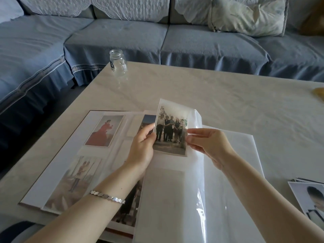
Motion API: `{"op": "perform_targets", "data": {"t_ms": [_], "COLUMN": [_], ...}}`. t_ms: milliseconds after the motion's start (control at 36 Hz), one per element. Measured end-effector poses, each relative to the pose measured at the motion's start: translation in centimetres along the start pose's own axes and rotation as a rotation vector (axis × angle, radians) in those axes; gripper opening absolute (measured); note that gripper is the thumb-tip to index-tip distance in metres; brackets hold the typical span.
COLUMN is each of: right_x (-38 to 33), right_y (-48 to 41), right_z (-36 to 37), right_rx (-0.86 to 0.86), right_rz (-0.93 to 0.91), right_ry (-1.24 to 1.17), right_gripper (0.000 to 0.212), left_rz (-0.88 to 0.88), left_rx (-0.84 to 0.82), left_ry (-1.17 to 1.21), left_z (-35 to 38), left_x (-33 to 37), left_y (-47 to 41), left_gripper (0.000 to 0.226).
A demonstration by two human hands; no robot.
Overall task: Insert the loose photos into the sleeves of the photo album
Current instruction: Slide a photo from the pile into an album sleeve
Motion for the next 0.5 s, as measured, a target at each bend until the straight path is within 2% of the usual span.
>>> {"op": "perform_targets", "data": {"t_ms": [306,417,500], "right_x": [-0.7,0.0,0.7], "right_y": [0.0,0.0,0.0], "right_z": [0.6,1.5,2.1], "right_rx": [-0.007,-0.04,-0.07], "right_rz": [-0.113,-0.063,0.041], "right_ry": [0.076,0.066,0.013], "right_gripper": [0.018,0.015,0.014], "left_rz": [0.032,0.006,0.027], "left_rx": [-0.01,-0.053,-0.09], "left_ry": [-0.052,-0.096,-0.139], "left_z": [-0.1,-0.3,-0.5], "left_x": [0.6,0.5,0.3], "left_y": [0.1,0.0,-0.4], "left_gripper": [0.036,0.041,0.039]}}
Point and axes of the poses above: each hand's wrist, its own y-axis away from the middle knuckle, its own z-axis out of the palm, x = y × z, the point moved 8 cm from there along -y, towards the middle knuckle, and after that the axes turned 10 degrees about x, right-handed, at the moved point
